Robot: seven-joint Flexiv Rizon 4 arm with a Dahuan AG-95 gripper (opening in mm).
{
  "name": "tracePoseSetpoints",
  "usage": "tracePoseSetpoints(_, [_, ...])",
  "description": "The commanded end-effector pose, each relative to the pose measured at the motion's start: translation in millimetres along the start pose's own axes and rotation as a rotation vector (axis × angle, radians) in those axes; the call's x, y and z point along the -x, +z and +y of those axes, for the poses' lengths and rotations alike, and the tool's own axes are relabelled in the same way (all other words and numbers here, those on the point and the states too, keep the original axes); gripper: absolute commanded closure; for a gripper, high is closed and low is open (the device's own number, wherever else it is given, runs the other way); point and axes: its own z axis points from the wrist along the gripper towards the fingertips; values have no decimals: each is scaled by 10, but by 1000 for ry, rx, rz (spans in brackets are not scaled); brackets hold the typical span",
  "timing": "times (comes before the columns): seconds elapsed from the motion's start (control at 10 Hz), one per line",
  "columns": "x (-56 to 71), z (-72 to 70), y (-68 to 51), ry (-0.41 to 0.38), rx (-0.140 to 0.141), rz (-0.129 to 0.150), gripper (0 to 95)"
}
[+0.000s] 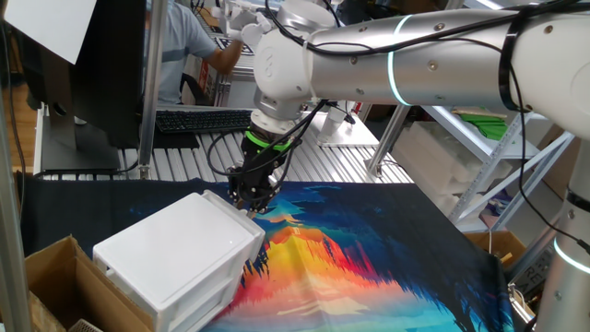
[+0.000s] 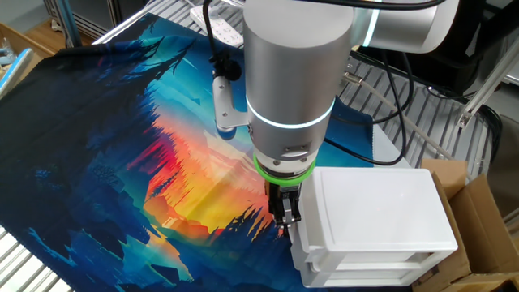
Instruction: Grasp the handle and close the drawer
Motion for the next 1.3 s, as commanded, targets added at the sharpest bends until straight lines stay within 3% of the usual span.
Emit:
tracePoseSetpoints(0.1, [1, -1, 4, 7, -2, 0, 950])
tracePoseSetpoints(1.3, [-36, -14, -20, 48, 4, 1, 950])
